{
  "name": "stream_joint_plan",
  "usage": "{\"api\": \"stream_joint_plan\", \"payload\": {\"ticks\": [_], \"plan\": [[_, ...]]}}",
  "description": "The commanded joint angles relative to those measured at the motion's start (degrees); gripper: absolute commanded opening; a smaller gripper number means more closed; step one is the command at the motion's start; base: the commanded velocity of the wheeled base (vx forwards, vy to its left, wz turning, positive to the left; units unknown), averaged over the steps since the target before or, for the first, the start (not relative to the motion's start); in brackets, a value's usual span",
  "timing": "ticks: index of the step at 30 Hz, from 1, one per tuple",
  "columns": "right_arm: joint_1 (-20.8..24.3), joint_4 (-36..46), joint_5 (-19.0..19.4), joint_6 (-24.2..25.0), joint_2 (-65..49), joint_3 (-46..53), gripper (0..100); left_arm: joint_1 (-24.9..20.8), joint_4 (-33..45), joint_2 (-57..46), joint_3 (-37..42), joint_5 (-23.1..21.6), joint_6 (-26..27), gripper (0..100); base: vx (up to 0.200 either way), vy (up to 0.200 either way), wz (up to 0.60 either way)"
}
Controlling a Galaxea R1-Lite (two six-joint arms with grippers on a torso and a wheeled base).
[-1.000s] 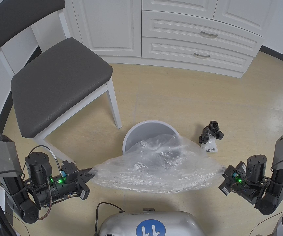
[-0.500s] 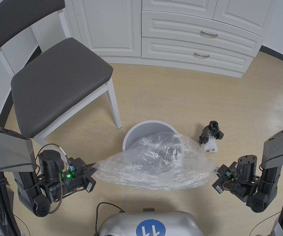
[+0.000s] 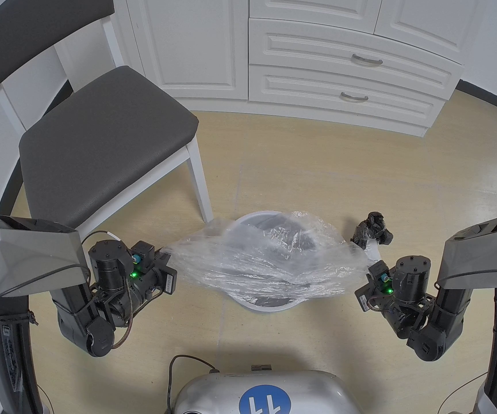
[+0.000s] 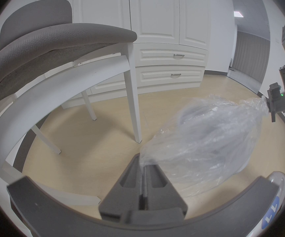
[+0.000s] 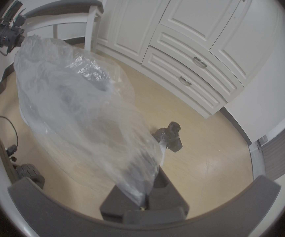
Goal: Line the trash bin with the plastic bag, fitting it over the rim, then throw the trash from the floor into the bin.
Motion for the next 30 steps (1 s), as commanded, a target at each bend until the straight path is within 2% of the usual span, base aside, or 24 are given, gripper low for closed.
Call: {"api": "stream_joint_plan", "payload": {"ticks": [1, 5, 8, 12, 13, 21, 30], "plan": [[2.43, -1.05, -0.16, 0.46, -2.23, 1.00, 0, -0.32, -0.03, -1.08, -0.59, 0.33, -0.22, 0, 0.000, 0.000, 0.00], [3.57, -1.05, -0.16, 0.46, -2.94, 3.72, 0, -0.32, -0.03, -2.22, 0.99, 0.24, -0.05, 0, 0.000, 0.000, 0.00], [4.10, -1.05, 0.27, -0.51, -4.34, 8.29, 0, -0.32, -0.03, -4.59, 5.03, -0.38, 0.57, 0, 0.000, 0.000, 0.00], [4.28, -1.05, 0.71, -1.83, -5.66, 10.93, 0, 0.03, 0.05, -6.53, 8.46, -3.36, 3.03, 0, 0.000, 0.000, 0.00], [4.36, -1.05, 1.07, -2.71, -6.54, 12.34, 0, 0.74, 0.05, -8.02, 11.01, -6.35, 5.58, 0, 0.000, 0.000, 0.00], [5.68, -1.05, 2.47, -2.88, -8.03, 13.83, 0, 4.25, 0.05, -11.45, 15.05, -11.71, 9.97, 0, 0.000, 0.000, 0.00], [6.39, -1.05, 3.09, -0.51, -6.10, 11.72, 0, 5.31, 0.14, -11.36, 15.49, -12.07, 10.59, 0, 0.000, 0.000, 0.00]]}}
